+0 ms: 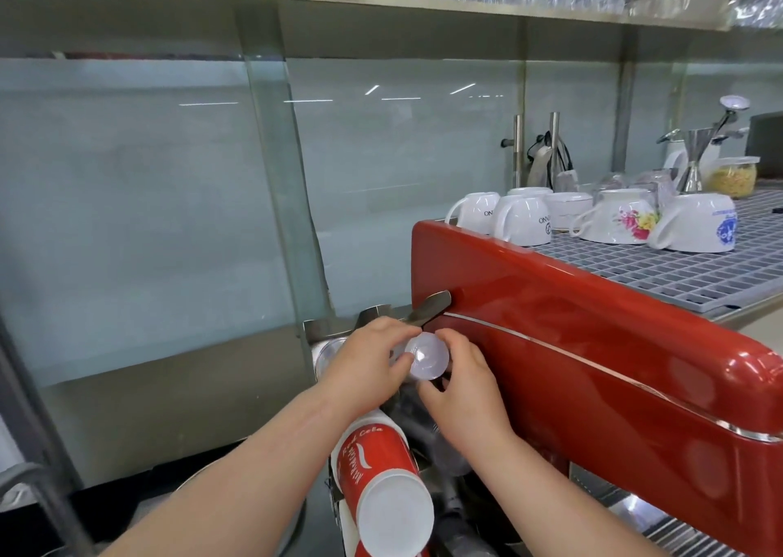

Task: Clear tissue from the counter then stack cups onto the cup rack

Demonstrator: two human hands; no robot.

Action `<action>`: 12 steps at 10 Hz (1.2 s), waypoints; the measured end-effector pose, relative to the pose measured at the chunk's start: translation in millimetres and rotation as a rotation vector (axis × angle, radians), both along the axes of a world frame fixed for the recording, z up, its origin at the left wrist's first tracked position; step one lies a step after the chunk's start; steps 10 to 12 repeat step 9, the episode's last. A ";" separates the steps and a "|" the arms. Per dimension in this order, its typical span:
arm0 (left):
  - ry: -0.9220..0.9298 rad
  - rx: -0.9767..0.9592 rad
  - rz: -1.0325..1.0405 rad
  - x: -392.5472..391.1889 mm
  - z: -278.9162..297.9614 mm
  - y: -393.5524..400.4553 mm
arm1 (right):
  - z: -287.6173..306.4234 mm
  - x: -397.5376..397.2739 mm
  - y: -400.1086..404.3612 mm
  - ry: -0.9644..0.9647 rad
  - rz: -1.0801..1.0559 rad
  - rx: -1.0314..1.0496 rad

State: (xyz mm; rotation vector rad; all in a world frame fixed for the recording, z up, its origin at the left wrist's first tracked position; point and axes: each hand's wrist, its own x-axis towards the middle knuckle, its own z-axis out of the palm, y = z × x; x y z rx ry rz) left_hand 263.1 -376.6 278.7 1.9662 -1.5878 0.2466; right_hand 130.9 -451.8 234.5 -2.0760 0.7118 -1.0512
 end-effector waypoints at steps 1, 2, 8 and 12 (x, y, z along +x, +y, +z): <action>0.006 -0.014 -0.001 2.2 -5.0 -2.0 | 3.3 0.5 -1.8 0.076 -0.017 -0.078; 0.018 -0.024 0.001 2.8 -5.5 -2.1 | 8.4 3.3 -1.7 0.167 -0.035 -0.149; -0.149 0.346 0.066 -8.3 25.1 26.8 | 72.0 -19.3 14.1 0.751 -0.042 -0.287; -0.208 0.472 0.066 -11.4 42.7 38.3 | 98.4 -23.2 19.7 0.841 -0.091 -0.332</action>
